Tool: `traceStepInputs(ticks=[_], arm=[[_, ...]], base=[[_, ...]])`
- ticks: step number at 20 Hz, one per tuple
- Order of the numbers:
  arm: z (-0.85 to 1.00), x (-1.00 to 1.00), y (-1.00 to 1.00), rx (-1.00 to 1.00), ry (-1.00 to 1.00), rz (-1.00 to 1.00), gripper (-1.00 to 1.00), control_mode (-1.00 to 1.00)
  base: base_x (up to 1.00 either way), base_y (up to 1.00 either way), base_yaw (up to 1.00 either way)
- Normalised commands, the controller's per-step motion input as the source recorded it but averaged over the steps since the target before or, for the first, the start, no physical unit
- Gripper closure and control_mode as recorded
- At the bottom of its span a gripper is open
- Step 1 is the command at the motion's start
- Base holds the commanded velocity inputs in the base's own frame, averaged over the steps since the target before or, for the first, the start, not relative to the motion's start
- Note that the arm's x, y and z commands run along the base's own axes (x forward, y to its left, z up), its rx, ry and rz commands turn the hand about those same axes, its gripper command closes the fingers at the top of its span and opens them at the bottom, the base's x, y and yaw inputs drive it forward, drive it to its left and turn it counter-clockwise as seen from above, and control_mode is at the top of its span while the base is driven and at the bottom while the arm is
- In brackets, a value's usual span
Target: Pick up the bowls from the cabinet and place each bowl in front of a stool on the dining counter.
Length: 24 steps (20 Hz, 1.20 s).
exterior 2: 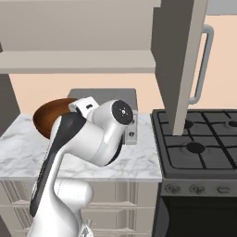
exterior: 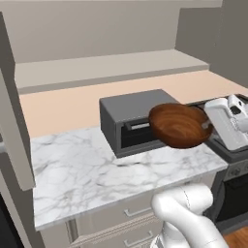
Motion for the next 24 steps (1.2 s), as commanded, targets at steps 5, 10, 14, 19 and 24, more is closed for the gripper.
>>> traceStepInputs(ticks=[5,10,14,19,24], arm=[[0.00,0.00,0.00,0.00,0.00,0.00,1.00,1.00],[0.00,0.00,0.00,0.00,0.00,0.00,1.00,1.00],[0.00,0.00,0.00,0.00,0.00,0.00,1.00,1.00],[0.00,0.00,0.00,0.00,0.00,0.00,1.00,1.00],[0.00,0.00,0.00,0.00,0.00,0.00,1.00,1.00]], base=[[-0.73,-0.44,-0.26],[-0.73,-0.50,-0.57],[-0.38,-0.46,-0.74],[-0.22,-0.40,-0.81],[-0.14,-0.28,-0.86]])
